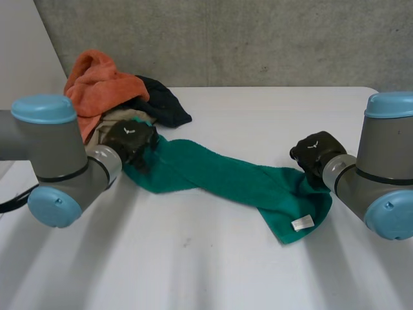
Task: Fold the laundry.
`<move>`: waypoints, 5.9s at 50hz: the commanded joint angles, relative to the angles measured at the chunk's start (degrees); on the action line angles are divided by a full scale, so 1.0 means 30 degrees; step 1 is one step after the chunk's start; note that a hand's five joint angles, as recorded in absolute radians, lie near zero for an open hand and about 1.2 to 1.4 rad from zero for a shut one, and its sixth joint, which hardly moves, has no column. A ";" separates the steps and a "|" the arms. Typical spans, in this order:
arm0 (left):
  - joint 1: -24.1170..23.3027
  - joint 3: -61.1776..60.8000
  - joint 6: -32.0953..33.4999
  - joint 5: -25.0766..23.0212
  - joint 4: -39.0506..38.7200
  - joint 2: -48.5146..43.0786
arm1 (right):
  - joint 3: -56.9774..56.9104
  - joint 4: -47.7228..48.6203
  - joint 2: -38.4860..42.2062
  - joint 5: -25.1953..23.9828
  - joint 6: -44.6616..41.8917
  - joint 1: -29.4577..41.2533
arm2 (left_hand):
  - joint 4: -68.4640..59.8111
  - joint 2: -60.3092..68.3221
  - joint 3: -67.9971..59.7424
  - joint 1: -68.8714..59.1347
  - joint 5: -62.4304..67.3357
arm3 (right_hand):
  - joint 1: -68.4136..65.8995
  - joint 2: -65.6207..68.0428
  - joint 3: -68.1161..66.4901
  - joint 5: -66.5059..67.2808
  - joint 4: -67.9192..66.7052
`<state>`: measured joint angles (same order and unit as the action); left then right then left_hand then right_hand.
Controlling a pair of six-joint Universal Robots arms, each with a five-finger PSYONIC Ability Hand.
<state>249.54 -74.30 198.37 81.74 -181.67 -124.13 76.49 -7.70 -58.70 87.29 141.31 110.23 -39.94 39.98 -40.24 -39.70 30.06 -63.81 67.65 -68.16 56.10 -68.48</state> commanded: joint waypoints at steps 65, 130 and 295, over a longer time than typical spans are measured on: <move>0.0726 -0.6257 0.1408 -0.0529 -0.6064 0.7420 | -1.3977 -0.2753 0.7231 0.2099 0.7271 -0.3140 | -1.3354 1.3341 -1.3252 -1.3434 1.3314 | 1.7938 -1.9218 1.9386 -1.8700 1.9493; 0.0814 -0.6405 0.0558 -0.0265 -0.5214 0.8242 | 0.3714 0.6494 0.1370 -0.2260 0.2555 -0.3052 | -1.3354 1.3341 -1.3252 -1.3434 1.3314 | 0.8968 -1.0248 1.0416 -0.9730 1.0523; 0.1078 -0.7314 -0.1229 0.2401 -0.9345 0.3701 | 0.8957 0.1598 -0.2616 -1.2632 -0.7524 -0.9058 | -1.3354 1.3341 -1.3252 -1.3434 1.3314 | 0.6443 -0.7723 0.7891 -0.7205 0.7998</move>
<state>253.04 -96.25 194.67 88.77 -209.88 -113.10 103.40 -8.59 -69.39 48.31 117.75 82.34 -68.60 68.57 -68.14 -67.45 55.13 -40.71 40.60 -40.55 29.77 -40.43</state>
